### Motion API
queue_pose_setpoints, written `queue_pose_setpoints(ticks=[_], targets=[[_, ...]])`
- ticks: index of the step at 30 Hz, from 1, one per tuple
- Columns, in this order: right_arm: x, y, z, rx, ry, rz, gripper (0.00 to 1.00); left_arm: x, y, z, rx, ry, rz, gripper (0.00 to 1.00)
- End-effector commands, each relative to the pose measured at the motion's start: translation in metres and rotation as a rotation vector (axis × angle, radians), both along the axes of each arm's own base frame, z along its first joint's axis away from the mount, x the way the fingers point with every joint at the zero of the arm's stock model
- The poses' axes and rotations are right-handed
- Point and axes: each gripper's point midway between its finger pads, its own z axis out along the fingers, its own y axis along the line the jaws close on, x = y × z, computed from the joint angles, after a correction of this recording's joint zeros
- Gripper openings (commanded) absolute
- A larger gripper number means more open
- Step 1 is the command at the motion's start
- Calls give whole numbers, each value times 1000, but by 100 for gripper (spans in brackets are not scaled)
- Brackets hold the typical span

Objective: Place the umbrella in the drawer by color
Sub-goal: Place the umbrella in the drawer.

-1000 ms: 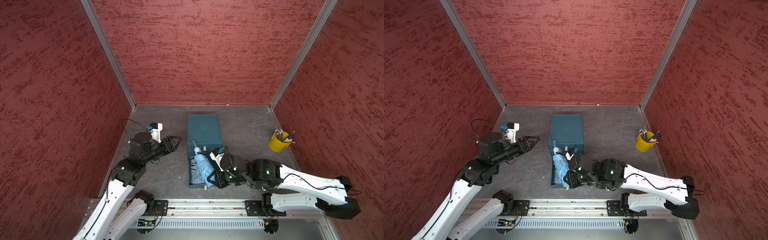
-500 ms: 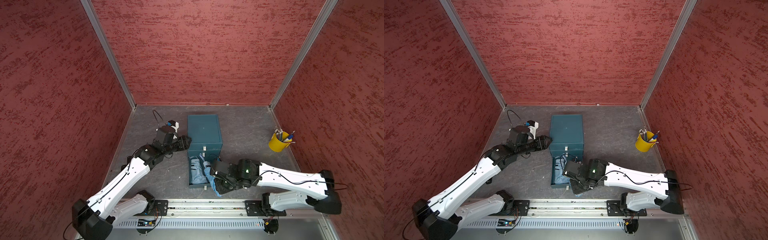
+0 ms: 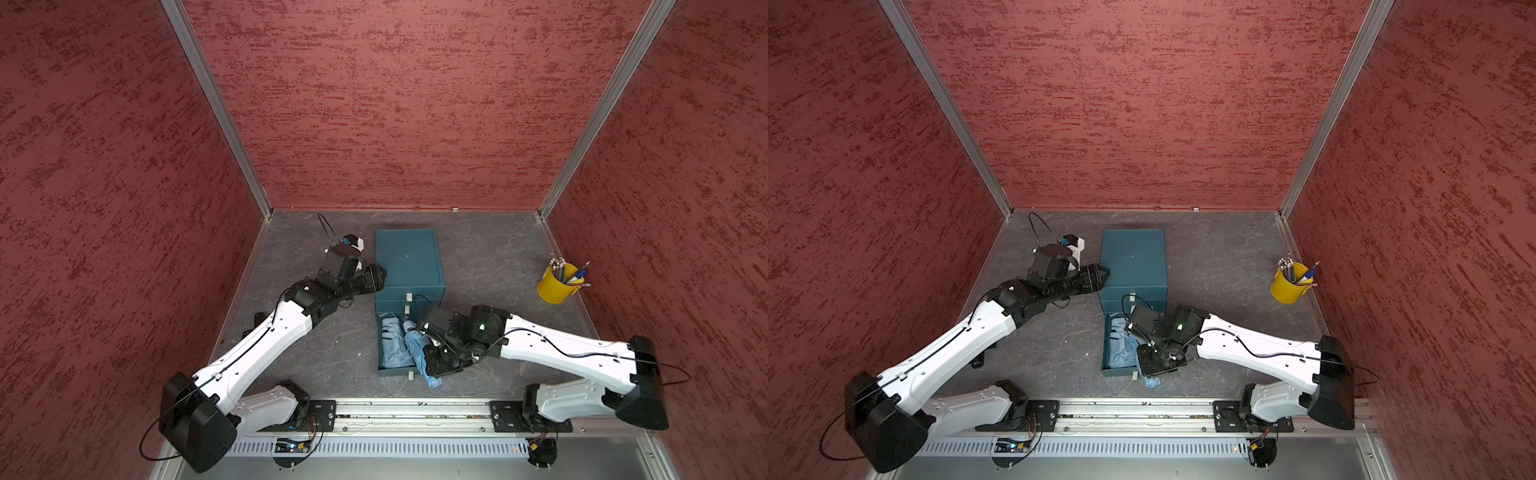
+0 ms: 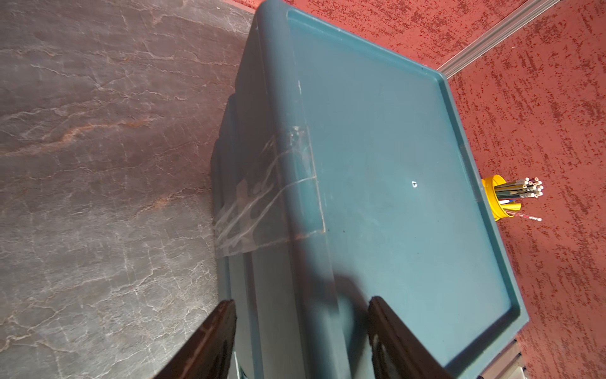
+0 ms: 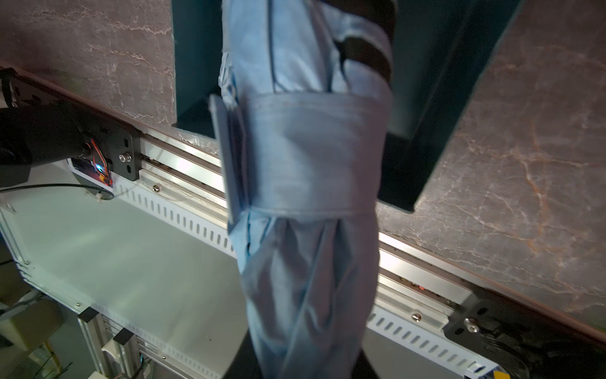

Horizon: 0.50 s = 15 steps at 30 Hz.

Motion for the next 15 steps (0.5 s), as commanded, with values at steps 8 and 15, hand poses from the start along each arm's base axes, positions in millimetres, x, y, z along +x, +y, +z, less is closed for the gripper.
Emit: queue_pose_setpoints(ticks=[8, 15], targets=[[27, 20, -14, 103, 23, -62, 2, 2, 1, -10, 52, 6, -9, 66], [49, 22, -21, 133, 9, -121, 3, -1, 1, -14, 53, 14, -18, 65]])
